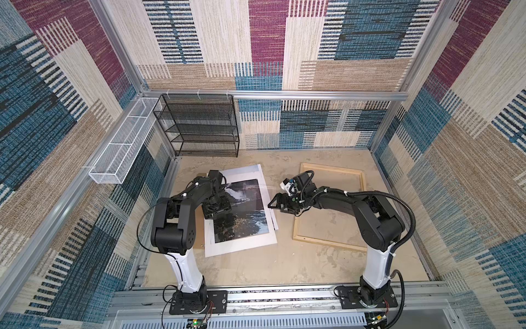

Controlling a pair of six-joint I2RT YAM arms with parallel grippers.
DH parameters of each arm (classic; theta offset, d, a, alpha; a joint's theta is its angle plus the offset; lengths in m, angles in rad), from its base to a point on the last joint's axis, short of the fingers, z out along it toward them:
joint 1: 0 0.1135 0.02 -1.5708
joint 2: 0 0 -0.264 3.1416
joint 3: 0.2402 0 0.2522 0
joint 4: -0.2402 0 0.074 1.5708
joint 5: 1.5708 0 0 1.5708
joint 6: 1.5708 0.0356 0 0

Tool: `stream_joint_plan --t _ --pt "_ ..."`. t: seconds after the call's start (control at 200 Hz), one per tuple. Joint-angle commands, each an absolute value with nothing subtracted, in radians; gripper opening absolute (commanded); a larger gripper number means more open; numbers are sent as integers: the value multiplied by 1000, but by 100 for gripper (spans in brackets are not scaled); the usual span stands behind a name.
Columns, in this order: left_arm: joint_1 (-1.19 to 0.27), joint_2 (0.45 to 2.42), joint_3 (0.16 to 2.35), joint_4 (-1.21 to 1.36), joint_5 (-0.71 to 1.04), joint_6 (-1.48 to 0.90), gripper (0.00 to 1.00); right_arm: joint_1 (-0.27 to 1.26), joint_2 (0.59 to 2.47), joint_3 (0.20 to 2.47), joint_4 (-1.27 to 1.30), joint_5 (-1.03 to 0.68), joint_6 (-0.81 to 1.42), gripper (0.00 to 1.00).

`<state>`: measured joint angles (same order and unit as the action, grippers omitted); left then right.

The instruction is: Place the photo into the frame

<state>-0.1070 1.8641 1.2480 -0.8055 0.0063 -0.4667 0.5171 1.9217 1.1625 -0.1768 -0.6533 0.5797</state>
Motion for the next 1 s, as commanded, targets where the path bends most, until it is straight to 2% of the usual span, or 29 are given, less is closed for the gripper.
stream_joint_plan --t 0.0,0.751,0.991 --pt "-107 1867 1237 -805 9 -460 77 518 1931 1154 -163 -696 606 92" --pt "-107 1848 1171 -757 43 -480 76 520 2005 1139 -68 -819 740 93" --pt "-108 1850 1158 -747 58 -483 76 520 1994 1138 -32 -811 752 87"
